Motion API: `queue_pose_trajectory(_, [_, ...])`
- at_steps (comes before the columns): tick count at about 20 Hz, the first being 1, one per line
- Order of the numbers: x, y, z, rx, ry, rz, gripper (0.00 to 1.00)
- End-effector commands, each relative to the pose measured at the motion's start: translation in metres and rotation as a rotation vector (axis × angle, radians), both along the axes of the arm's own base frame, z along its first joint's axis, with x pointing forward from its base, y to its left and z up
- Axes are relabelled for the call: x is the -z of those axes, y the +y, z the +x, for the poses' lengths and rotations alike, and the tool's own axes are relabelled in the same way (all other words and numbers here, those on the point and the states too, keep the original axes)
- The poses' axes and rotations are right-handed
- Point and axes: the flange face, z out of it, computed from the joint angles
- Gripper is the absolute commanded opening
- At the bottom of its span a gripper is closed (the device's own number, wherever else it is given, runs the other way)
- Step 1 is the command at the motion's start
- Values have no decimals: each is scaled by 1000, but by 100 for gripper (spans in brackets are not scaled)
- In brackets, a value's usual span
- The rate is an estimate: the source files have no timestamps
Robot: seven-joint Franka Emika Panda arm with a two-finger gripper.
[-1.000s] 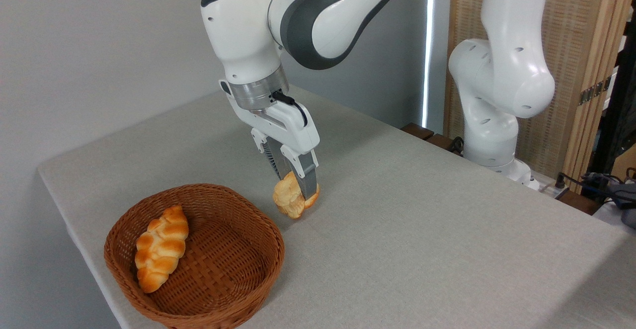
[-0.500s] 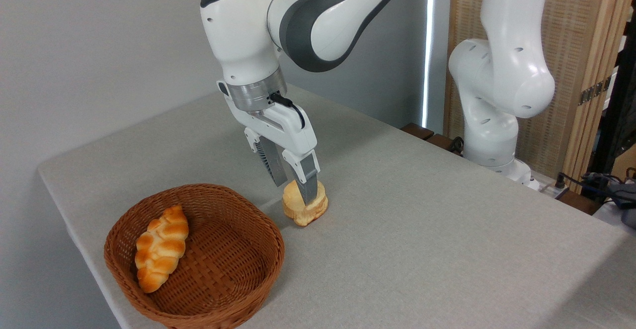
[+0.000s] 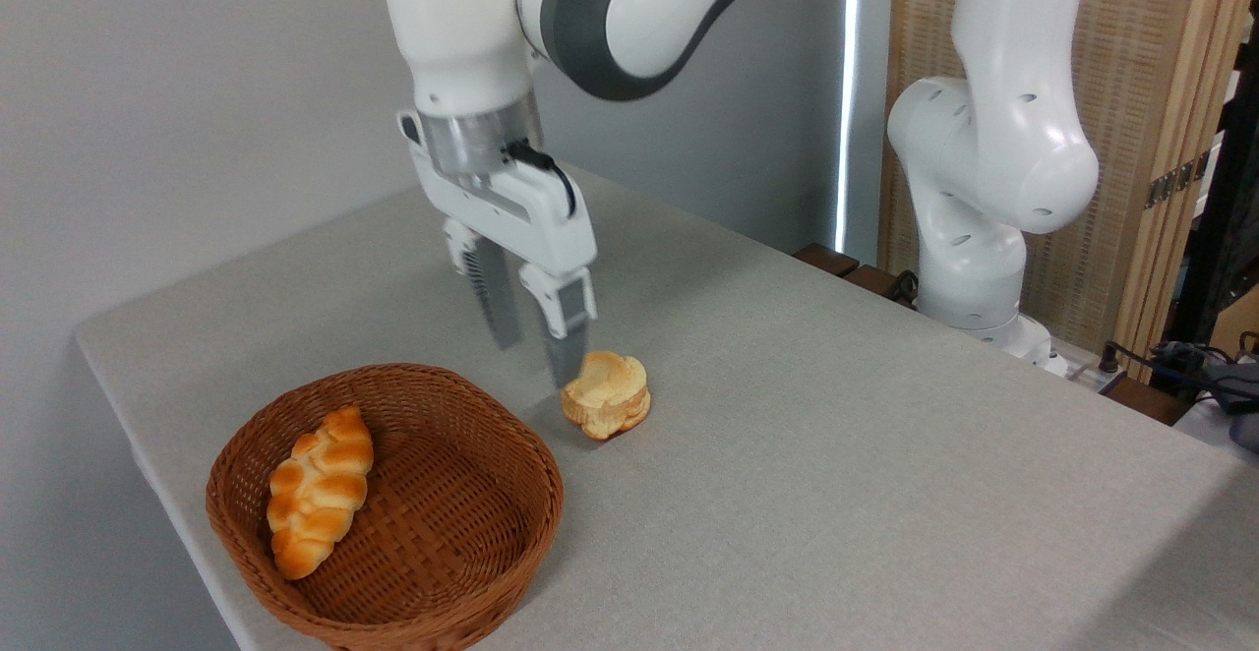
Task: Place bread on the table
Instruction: 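Open the gripper and raise it away from the bun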
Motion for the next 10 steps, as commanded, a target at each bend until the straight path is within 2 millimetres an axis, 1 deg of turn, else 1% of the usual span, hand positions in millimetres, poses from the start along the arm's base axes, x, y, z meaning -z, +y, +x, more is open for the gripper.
queue_pose_trajectory(1, [-23, 7, 13, -12, -85, -20, 100])
queue_pose_trajectory(2, [-25, 9, 15, -14, -89, -17, 100])
queue_pose_trajectory(4, [-23, 24, 23, -32, -106, -17, 100])
queue_pose_trajectory(5, [-27, 31, 25, -31, -121, -19, 100])
queue_pose_trajectory(7, [-26, 34, 25, -26, -120, -18, 100])
queue_pose_trajectory(10, [-27, 33, 25, -29, -121, -20, 100])
